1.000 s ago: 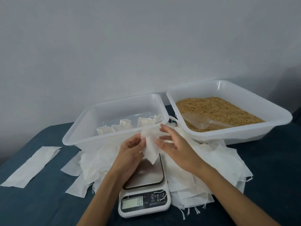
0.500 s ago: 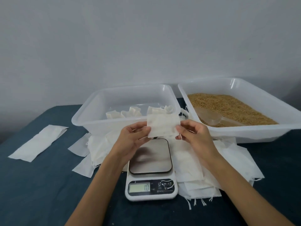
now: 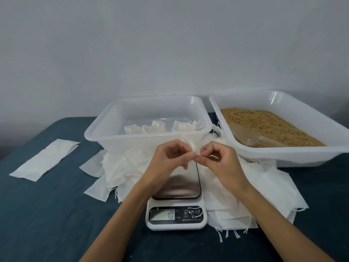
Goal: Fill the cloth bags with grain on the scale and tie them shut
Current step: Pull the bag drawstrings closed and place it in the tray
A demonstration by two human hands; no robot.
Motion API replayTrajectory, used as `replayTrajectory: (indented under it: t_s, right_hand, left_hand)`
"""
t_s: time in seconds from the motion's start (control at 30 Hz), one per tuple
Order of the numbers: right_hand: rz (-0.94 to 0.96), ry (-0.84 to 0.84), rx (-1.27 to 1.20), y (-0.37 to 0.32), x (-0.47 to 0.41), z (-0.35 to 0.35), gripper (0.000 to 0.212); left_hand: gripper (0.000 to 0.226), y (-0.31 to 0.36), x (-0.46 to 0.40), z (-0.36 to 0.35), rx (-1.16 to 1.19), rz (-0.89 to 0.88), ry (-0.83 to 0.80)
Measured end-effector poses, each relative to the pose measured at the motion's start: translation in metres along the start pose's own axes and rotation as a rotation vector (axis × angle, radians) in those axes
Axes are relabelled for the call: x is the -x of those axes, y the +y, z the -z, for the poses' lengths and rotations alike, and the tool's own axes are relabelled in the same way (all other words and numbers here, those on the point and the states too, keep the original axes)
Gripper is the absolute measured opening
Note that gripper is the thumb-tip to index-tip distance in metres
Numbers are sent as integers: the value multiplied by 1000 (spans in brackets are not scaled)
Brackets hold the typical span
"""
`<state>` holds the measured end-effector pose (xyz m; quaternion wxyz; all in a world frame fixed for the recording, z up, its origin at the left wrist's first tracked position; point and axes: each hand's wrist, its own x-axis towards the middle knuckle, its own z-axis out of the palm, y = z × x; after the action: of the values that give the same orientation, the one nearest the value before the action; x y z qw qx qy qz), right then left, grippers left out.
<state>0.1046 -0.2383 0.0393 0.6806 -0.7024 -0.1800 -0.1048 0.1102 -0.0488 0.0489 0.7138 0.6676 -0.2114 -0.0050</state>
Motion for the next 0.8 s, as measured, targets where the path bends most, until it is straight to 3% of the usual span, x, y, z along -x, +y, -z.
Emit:
replayTrajectory:
  t_s: [0.23, 0.4, 0.47, 0.6, 0.7, 0.8]
  right_hand:
    - [-27, -89, -69, -7, 4, -5, 16]
    - [4, 82, -38, -6, 2, 1, 17]
    - [96, 139, 115, -5, 3, 2, 16]
    - [379, 70, 602, -2, 8, -3, 22]
    - [354, 64, 646, 0, 7, -3, 22]
    - [263, 103, 472, 0, 6, -2, 22]
  left_hand:
    - [11, -2, 3, -8, 10, 73, 11]
    - [16, 3, 3, -9, 23, 102, 55]
    - [19, 3, 3, -10, 6, 105, 61]
    - [16, 1, 4, -13, -25, 77, 71]
    - [15, 0, 3, -9, -31, 45, 78]
    - [16, 0, 4, -9, -22, 26, 50]
